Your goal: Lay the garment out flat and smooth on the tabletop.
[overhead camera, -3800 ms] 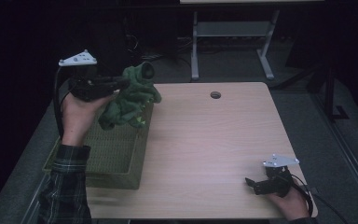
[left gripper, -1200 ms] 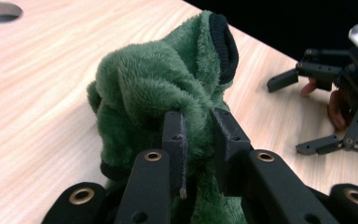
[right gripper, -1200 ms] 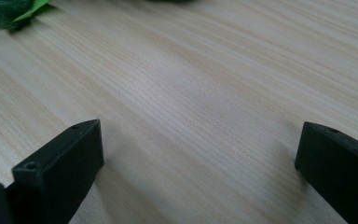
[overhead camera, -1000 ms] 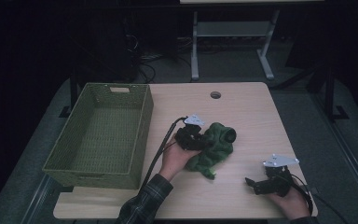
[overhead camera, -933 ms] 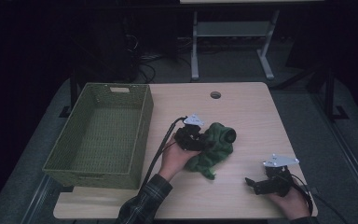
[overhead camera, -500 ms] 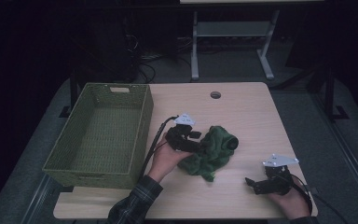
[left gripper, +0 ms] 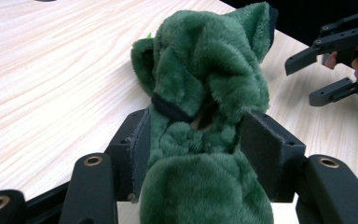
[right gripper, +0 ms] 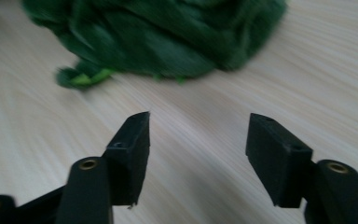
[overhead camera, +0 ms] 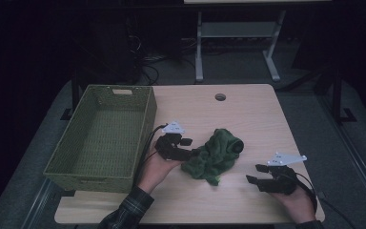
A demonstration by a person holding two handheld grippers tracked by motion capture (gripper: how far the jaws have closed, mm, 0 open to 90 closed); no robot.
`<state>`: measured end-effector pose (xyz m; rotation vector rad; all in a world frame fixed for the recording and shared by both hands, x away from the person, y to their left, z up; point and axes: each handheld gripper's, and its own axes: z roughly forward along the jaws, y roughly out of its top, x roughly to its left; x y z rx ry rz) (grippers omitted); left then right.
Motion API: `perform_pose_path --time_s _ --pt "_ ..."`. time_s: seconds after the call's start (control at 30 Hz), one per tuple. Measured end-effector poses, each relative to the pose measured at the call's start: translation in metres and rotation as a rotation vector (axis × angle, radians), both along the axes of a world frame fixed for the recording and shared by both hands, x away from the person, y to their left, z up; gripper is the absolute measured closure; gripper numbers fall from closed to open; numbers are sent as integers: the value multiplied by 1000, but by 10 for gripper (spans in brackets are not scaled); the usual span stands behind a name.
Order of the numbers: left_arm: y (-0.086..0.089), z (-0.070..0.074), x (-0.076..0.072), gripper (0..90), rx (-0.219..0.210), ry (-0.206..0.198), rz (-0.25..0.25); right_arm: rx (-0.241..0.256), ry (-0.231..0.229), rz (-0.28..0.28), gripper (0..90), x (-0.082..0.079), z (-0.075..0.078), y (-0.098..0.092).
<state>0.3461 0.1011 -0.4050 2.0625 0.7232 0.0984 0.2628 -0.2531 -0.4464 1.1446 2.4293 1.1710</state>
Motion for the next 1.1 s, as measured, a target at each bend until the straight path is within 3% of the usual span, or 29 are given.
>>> perform_pose_path --time_s 0.07,0.3,0.43,0.7,0.93,1.1 --pt "1 -1 -1 424 1 2 5 11 3 10 451 0 3 4" --pt "9 -11 -10 424 -8 7 23 54 -19 136 533 3 21 39" --pt "14 -13 -19 424 -14 13 21 53 -32 176 564 8 27 56" --pt "25 -19 -41 395 -30 20 8 61 -46 218 584 24 36 79" --pt "23 -22 -64 364 16 -10 -6 64 -46 253 593 38 41 101" --pt "25 -32 -74 358 29 -6 -8 68 -50 269 606 46 42 116"
